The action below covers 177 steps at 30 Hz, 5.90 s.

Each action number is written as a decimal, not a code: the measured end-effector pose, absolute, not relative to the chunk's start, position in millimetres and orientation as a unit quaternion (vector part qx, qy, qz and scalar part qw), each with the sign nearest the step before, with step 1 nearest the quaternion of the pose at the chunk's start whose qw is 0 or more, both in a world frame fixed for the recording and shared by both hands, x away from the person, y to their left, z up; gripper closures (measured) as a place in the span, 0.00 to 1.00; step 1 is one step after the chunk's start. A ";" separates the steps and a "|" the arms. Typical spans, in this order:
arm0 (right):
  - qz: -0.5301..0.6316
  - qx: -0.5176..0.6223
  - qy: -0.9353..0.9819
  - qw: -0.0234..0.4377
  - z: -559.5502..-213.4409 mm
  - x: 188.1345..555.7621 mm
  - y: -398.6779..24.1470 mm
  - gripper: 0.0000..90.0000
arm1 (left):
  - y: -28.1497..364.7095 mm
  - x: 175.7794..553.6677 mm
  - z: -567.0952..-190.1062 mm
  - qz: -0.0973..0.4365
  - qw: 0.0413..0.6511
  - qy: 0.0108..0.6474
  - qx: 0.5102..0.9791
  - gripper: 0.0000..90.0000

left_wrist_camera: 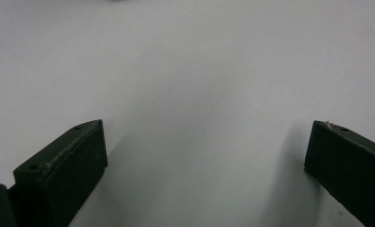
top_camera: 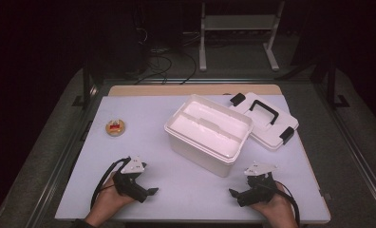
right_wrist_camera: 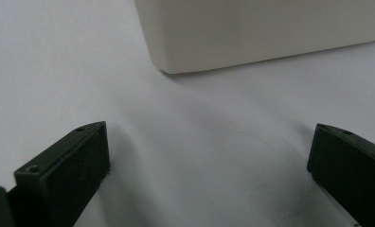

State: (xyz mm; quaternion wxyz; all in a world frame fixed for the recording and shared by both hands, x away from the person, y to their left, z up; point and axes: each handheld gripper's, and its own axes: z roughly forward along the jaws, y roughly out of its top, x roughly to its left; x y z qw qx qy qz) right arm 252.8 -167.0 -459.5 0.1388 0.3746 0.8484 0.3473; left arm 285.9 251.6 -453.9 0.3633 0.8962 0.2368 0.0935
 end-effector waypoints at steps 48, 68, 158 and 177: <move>0.370 0.390 0.826 0.170 -398.6 289.8 -188.7 1.00 | 247.2 378.9 -378.0 0.092 0.407 0.232 0.879 1.00; 0.372 0.385 0.826 0.179 -389.5 314.6 -189.3 1.00 | 225.8 444.6 -367.5 0.102 0.432 0.206 0.872 1.00; 0.411 0.285 0.853 0.148 -374.0 295.5 -163.4 0.94 | 270.6 316.7 -363.2 0.063 0.430 0.182 0.882 1.00; 0.351 0.403 0.832 0.152 -455.7 279.7 -208.5 0.17 | 277.4 338.1 -322.6 0.063 0.408 0.182 0.892 0.44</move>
